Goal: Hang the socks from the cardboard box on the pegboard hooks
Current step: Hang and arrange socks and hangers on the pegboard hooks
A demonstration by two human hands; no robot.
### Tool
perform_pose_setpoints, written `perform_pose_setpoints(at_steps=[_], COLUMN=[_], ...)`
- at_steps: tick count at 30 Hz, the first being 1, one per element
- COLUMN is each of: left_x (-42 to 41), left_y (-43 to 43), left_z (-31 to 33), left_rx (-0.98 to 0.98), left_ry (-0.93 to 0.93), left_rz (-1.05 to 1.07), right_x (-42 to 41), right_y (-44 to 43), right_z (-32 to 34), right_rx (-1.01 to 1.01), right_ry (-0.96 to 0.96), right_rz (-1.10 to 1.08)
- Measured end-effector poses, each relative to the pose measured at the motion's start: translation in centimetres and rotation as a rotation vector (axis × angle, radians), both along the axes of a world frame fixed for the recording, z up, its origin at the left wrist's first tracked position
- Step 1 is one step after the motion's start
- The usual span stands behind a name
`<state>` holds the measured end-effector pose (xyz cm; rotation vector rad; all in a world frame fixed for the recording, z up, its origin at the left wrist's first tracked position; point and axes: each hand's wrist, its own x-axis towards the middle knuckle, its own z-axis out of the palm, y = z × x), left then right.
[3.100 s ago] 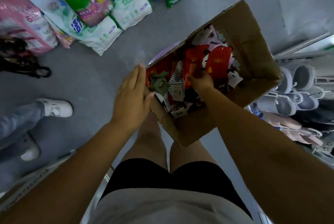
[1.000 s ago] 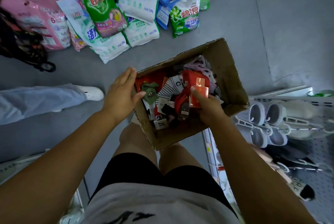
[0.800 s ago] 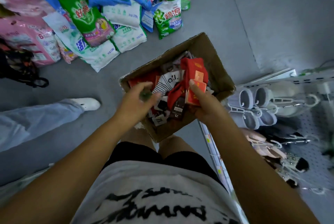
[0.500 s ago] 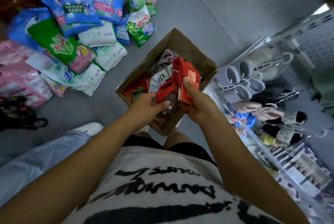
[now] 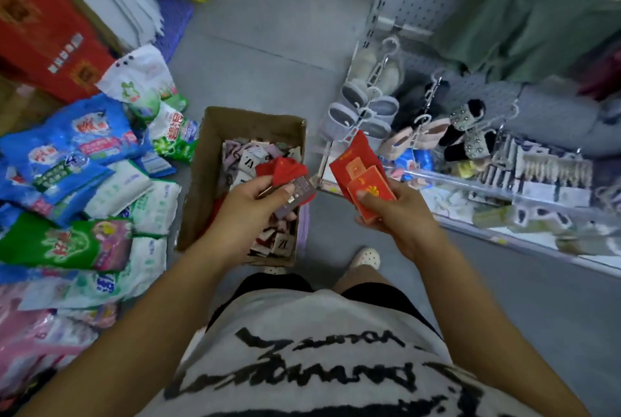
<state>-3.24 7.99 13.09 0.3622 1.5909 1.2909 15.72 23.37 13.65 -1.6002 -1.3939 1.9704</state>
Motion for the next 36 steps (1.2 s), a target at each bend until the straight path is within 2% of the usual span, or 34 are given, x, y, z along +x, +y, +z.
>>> perform_pose_setpoints(at_steps=[6, 9, 13, 17, 20, 23, 27, 31, 34, 36], left_x=[4.2, 7.9, 13.1, 17.3, 20.3, 22.9, 25.0, 25.5, 25.6, 25.6], left_y=[6.8, 10.5, 14.9, 18.3, 20.4, 22.0, 23.3, 24.3, 25.0, 25.3], left_z=[4.5, 6.3, 7.2, 7.8, 8.6, 9.3, 10.2, 11.1, 11.2, 11.1], left_rx=[0.023, 0.055, 0.038, 0.041, 0.091, 0.095, 0.084, 0.116, 0.199, 0.21], left_ry=[0.235, 0.286, 0.355, 0.458, 0.445, 0.409, 0.415, 0.393, 0.291, 0.251], left_rz=[-0.141, -0.122, -0.138, -0.297, -0.455, -0.586, -0.687, -0.568, -0.401, -0.37], right_x=[7.2, 11.2, 17.3, 23.1, 26.2, 27.7, 29.0, 30.3, 30.8, 31.0], right_y=[2.6, 5.1, 9.0, 11.8, 13.6, 15.3, 16.4, 17.2, 17.8, 18.0], right_z=[1.3, 2.1, 3.6, 4.3, 4.4, 4.9, 4.8, 4.4, 4.9, 5.4], right_rx=[0.437, 0.527, 0.546, 0.438, 0.468, 0.478, 0.479, 0.399, 0.318, 0.277], right_ry=[-0.053, -0.079, -0.024, 0.113, 0.096, 0.16, 0.208, 0.254, 0.33, 0.383], right_rz=[-0.082, -0.115, -0.12, -0.067, 0.088, 0.251, 0.209, 0.085, -0.036, -0.129])
